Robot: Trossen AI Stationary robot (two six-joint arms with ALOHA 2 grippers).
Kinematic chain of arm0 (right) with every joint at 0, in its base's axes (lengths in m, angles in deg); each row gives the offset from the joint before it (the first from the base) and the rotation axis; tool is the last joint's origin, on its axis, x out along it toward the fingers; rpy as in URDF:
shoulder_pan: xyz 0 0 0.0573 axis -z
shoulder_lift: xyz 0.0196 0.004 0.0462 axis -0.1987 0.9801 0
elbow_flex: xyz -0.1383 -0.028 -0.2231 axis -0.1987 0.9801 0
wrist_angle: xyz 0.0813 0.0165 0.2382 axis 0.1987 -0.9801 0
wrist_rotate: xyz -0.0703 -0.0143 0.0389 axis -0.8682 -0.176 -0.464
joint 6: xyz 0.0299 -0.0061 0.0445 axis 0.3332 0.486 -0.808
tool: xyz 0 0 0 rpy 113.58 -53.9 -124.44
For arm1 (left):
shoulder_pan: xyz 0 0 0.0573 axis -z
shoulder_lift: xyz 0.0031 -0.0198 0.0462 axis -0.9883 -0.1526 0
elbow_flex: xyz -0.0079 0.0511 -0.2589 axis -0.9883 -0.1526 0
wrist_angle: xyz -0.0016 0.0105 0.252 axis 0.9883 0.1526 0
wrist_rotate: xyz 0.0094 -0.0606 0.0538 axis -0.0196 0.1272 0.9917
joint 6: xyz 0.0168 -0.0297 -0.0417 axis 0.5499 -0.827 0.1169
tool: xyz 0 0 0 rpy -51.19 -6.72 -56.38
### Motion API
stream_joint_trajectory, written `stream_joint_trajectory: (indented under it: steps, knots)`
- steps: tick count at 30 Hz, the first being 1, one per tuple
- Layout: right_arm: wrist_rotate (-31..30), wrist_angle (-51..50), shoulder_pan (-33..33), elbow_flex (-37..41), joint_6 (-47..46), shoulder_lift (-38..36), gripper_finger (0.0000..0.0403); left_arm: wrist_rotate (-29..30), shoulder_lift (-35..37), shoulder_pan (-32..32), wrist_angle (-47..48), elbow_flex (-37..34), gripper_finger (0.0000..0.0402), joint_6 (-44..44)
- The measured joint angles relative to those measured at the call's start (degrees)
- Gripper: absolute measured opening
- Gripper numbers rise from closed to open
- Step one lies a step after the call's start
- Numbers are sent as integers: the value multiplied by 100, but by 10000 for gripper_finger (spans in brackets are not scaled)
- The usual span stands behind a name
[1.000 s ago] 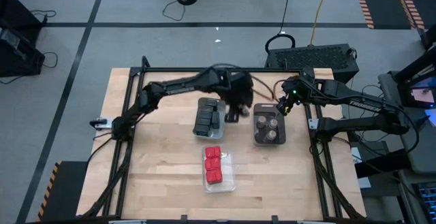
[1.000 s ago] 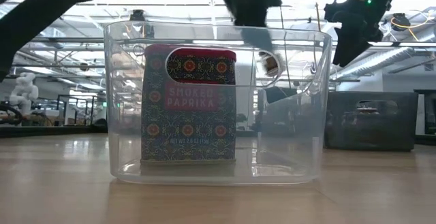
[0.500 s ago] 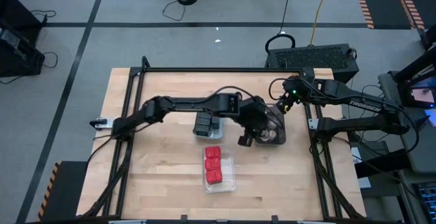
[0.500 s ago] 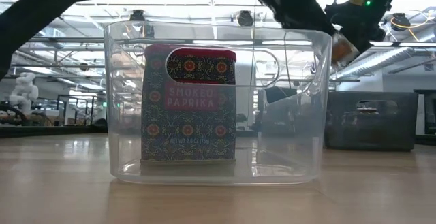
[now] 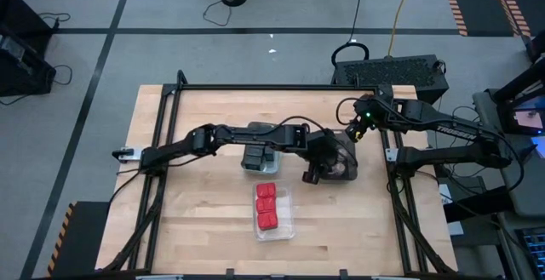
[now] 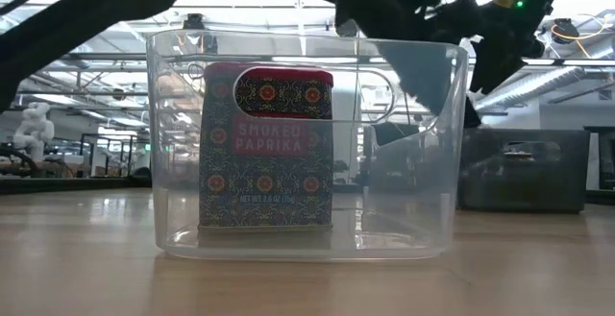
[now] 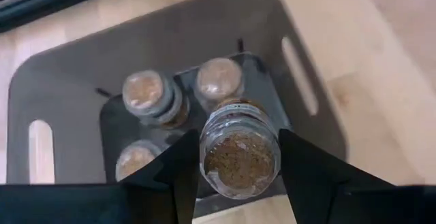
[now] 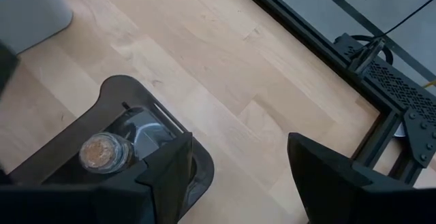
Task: Sort spices by type
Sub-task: Put the brown spice bottle into the black bin
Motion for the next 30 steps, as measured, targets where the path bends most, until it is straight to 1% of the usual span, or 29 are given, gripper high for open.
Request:
stream_joint_trajectory:
  steps: [5, 13, 19, 21, 26, 30]
  knots:
    - [1, 12, 1, 0, 7, 0, 224, 31, -87, -114, -17, 8, 173, -2]
    - [19, 98, 2, 0, 7, 0, 224, -5, -210, -185, 356, 3, 173, -17]
    - [23, 211, 1, 0, 9, 0, 224, -29, -361, -185, 276, 3, 174, -19]
    - [27, 217, 1, 0, 8, 0, 224, -30, -373, -185, 252, 3, 188, -23]
    - [150, 238, 1, 0, 7, 2, 224, 28, -386, -181, 203, 3, 243, -24]
    - [154, 239, 1, 0, -2, 2, 224, 30, -386, -179, 87, 3, 268, -22]
